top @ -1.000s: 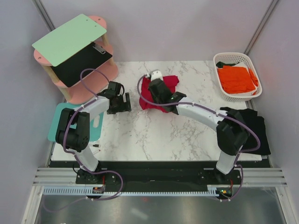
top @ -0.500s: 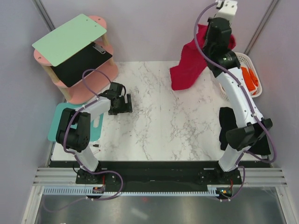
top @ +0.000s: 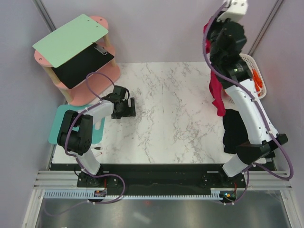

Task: Fold and stack the t-shirts
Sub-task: Flatten out the tshirt

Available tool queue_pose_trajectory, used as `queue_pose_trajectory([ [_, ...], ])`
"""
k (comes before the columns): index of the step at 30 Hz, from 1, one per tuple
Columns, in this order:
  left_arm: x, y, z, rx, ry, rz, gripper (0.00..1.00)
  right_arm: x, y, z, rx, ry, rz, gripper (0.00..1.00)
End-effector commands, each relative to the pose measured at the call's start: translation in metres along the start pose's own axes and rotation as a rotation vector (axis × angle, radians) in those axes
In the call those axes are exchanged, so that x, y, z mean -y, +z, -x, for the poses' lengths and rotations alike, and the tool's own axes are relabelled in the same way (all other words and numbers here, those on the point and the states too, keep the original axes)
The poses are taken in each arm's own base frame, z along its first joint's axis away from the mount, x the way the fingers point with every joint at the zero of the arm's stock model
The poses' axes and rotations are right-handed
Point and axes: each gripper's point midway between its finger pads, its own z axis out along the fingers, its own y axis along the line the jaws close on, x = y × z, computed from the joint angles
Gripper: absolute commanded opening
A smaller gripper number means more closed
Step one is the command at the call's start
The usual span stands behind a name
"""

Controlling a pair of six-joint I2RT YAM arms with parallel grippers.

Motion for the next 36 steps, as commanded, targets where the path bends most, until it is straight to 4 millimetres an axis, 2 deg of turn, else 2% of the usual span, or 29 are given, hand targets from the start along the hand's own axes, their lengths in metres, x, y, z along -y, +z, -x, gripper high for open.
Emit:
queue_pose_trajectory([
  [1,0.002,-0.008,0.021,0.069,-0.037,0.015,0.96,-0.099,-0.028,-0.106,-0.205,-0.051,0.292,0.0],
  [2,0.002,-0.01,0.022,0.073,-0.036,0.016,0.96,-0.116,-0.036,-0.119,-0.222,-0.051,0.343,0.0],
  [3,0.002,-0.011,0.023,0.075,-0.037,0.017,0.96,-0.141,-0.053,-0.133,-0.247,-0.042,0.408,0.0],
  [4,0.002,-0.012,0.027,0.083,-0.038,0.021,0.97,-0.155,-0.065,-0.155,-0.287,-0.038,0.448,0.0],
  [5,0.001,-0.012,0.026,0.082,-0.038,0.025,0.97,-0.175,-0.076,-0.161,-0.294,-0.028,0.513,0.0],
  [6,0.001,-0.013,0.027,0.082,-0.038,0.029,0.97,-0.202,-0.095,-0.176,-0.324,-0.043,0.573,0.0],
  [7,-0.001,-0.013,0.028,0.085,-0.038,0.041,0.97,-0.217,-0.103,-0.169,-0.313,-0.039,0.602,0.0],
  [8,-0.003,-0.013,0.027,0.082,-0.038,0.053,0.97,-0.228,-0.111,-0.17,-0.312,-0.086,0.626,0.0],
  [9,-0.006,-0.013,0.027,0.083,-0.041,0.064,0.97,-0.254,-0.134,-0.177,-0.319,-0.122,0.68,0.0],
  [10,-0.013,-0.013,0.026,0.087,-0.048,0.094,0.97,-0.267,-0.139,-0.155,-0.277,-0.113,0.702,0.0],
  [11,-0.015,-0.013,0.026,0.09,-0.05,0.106,0.97,-0.275,-0.148,-0.15,-0.263,-0.147,0.732,0.0],
  [12,-0.02,-0.011,0.024,0.083,-0.059,0.121,0.97,-0.291,-0.166,-0.146,-0.253,-0.156,0.767,0.0],
  [13,-0.023,-0.012,0.025,0.089,-0.069,0.132,0.97,-0.297,-0.171,-0.124,-0.216,-0.134,0.783,0.0],
  [15,-0.029,-0.011,0.022,0.085,-0.082,0.148,0.98,-0.303,-0.181,-0.1,-0.188,-0.085,0.815,0.0],
  [16,-0.033,-0.011,0.021,0.084,-0.087,0.161,0.98,-0.302,-0.18,-0.079,-0.159,-0.04,0.817,0.0],
  [17,-0.037,-0.01,0.019,0.081,-0.094,0.171,0.98,-0.298,-0.178,-0.066,-0.141,-0.014,0.809,0.0],
  [21,-0.053,-0.012,0.015,0.088,-0.123,0.219,0.98,-0.264,-0.166,0.002,-0.013,0.073,0.724,0.0],
  [23,-0.058,-0.022,0.022,0.132,-0.152,0.237,0.98,-0.244,-0.156,0.021,0.034,0.085,0.636,0.0],
  [25,-0.065,-0.031,0.026,0.168,-0.185,0.261,0.98,-0.222,-0.145,0.03,0.061,0.059,0.547,0.0],
  [26,-0.065,-0.043,0.033,0.208,-0.203,0.257,0.98,-0.208,-0.14,0.039,0.077,0.069,0.51,0.0],
  [28,-0.066,-0.053,0.039,0.249,-0.221,0.254,0.99,-0.196,-0.132,0.026,0.058,0.063,0.467,0.0],
  [29,-0.065,-0.06,0.043,0.271,-0.223,0.246,0.99,-0.175,-0.122,0.028,0.058,0.068,0.419,0.0],
  [30,-0.063,-0.063,0.047,0.281,-0.217,0.232,0.99,-0.17,-0.115,0.008,0.038,0.054,0.391,0.0],
  [31,-0.061,-0.064,0.048,0.281,-0.213,0.226,0.99,-0.161,-0.108,0.0,0.019,0.084,0.359,0.0],
  [32,-0.061,-0.061,0.047,0.271,-0.208,0.224,0.99,-0.135,-0.092,-0.006,0.012,0.084,0.293,0.0],
  [33,-0.058,-0.059,0.047,0.262,-0.202,0.211,0.99,-0.128,-0.085,-0.041,-0.04,0.056,0.27,0.0],
  [34,-0.057,-0.057,0.046,0.254,-0.199,0.205,0.99,-0.117,-0.077,-0.06,-0.07,0.054,0.243,0.0],
  [35,-0.055,-0.053,0.044,0.241,-0.193,0.199,0.98,-0.09,-0.062,-0.071,-0.086,0.103,0.178,0.0],
  [36,-0.053,-0.047,0.04,0.214,-0.183,0.19,0.98,-0.078,-0.059,-0.112,-0.151,0.061,0.147,0.0],
])
